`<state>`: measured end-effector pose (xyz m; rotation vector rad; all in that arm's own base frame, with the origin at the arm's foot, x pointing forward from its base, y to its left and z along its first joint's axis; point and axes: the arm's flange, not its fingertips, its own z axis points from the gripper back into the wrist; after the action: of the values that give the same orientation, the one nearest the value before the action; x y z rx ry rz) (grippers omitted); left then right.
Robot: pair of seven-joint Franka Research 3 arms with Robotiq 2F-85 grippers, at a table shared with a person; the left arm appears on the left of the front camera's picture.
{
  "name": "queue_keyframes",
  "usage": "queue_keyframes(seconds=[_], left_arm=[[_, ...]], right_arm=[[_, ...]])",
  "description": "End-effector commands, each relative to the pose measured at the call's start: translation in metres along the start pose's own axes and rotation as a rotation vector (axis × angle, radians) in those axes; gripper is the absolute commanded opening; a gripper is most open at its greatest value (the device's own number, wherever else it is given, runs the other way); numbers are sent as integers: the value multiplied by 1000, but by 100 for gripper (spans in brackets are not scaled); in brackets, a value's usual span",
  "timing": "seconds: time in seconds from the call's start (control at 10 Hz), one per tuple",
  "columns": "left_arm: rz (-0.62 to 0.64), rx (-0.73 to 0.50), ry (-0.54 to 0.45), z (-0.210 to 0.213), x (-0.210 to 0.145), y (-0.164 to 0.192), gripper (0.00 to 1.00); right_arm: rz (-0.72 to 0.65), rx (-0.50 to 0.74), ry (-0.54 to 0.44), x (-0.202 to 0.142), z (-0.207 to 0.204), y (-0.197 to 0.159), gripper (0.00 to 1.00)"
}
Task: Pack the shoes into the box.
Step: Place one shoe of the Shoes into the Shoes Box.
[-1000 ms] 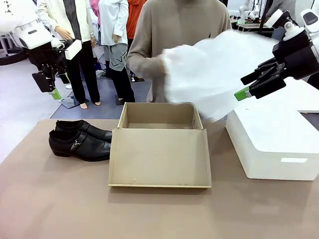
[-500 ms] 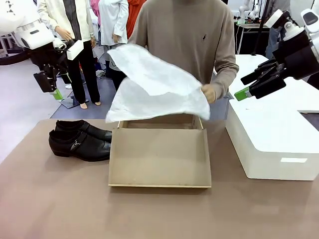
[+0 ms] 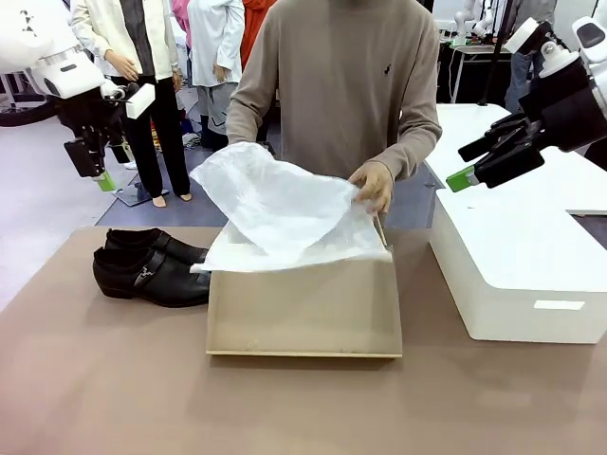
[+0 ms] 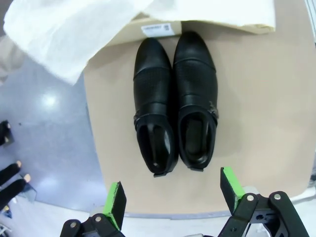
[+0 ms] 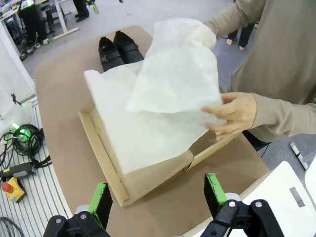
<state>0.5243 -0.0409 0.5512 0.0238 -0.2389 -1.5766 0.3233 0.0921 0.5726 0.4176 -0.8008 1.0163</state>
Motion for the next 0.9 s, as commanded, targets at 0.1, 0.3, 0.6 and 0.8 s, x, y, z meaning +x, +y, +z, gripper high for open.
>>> queue_keyframes(seconds=[0.1, 0.3, 0.6, 0.8], left_arm=[[3, -35, 41, -15, -6, 28, 100], [6, -56, 63, -37, -13, 44, 100], [28, -147, 72, -62, -20, 54, 100], [20, -189, 64, -76, -24, 59, 100]], right_arm=[[8, 14, -15, 1, -1, -1, 100], [8, 14, -15, 1, -1, -1, 100], [8, 14, -15, 1, -1, -1, 100], [8, 14, -15, 1, -1, -1, 100]])
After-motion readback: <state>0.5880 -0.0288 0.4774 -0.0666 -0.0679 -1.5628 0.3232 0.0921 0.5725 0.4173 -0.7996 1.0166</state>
